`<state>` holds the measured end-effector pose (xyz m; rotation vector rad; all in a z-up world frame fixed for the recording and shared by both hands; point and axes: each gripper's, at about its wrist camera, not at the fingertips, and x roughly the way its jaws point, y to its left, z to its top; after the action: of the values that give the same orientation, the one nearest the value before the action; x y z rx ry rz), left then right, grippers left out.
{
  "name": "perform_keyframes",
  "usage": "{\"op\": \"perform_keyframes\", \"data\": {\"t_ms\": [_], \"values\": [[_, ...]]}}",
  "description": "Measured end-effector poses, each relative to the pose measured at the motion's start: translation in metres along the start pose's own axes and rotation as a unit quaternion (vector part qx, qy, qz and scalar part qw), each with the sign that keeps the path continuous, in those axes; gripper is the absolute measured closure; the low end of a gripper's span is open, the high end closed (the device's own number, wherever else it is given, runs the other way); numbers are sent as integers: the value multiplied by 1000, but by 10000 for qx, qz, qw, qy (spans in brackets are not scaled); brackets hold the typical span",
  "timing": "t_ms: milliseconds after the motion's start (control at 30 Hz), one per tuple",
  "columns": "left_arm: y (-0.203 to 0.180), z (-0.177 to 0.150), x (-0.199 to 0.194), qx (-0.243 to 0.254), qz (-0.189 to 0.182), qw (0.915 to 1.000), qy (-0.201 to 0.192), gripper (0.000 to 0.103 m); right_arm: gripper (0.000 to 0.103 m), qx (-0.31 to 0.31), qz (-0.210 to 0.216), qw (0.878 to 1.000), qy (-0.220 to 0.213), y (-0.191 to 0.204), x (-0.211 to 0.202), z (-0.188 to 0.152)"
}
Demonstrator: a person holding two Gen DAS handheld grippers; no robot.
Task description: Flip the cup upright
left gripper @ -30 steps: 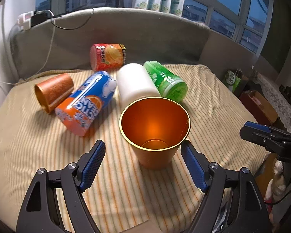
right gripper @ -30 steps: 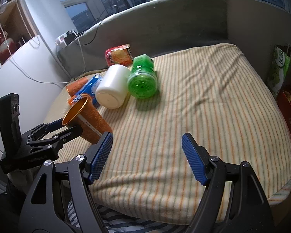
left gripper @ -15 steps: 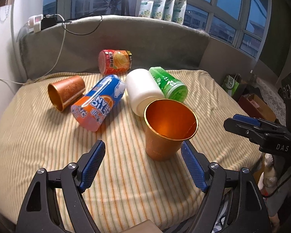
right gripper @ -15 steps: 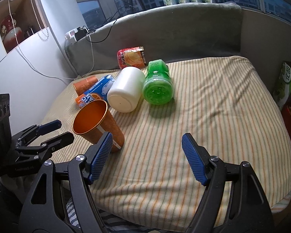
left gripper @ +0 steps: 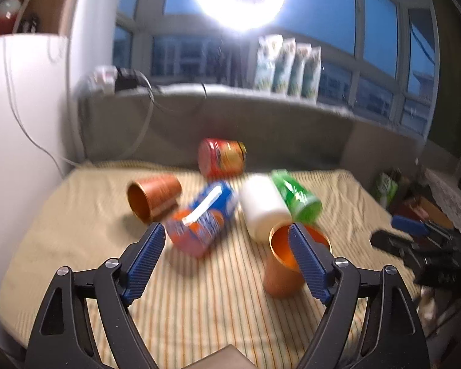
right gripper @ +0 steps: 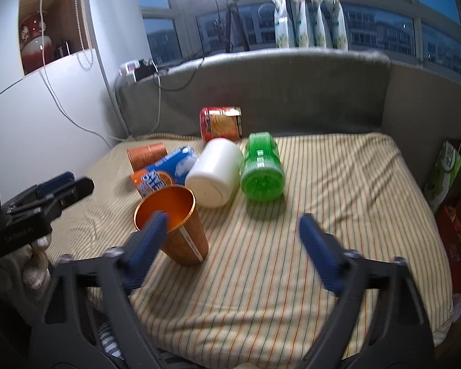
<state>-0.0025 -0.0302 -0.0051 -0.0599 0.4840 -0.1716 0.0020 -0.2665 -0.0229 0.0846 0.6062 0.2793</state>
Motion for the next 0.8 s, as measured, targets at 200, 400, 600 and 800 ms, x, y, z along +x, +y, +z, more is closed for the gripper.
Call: {"op": "perform_keyframes", "data": {"t_ms": [200, 400, 600, 800], "values": [[2, 7, -5, 15, 245, 9988, -425, 15, 8, -200, -148, 9994, -251, 9, -7, 1], [4, 9, -10, 38, 412, 9966, -719, 9, 3, -204, -266, 9986, -412, 8, -10, 2], [2, 10, -12, 98, 444, 9962, -749, 9, 0, -152, -351, 9980, -510, 5, -12, 2], [2, 9, -11, 118, 435, 9964, -714, 9, 0, -142, -399, 9977, -523, 4, -11, 2]]}}
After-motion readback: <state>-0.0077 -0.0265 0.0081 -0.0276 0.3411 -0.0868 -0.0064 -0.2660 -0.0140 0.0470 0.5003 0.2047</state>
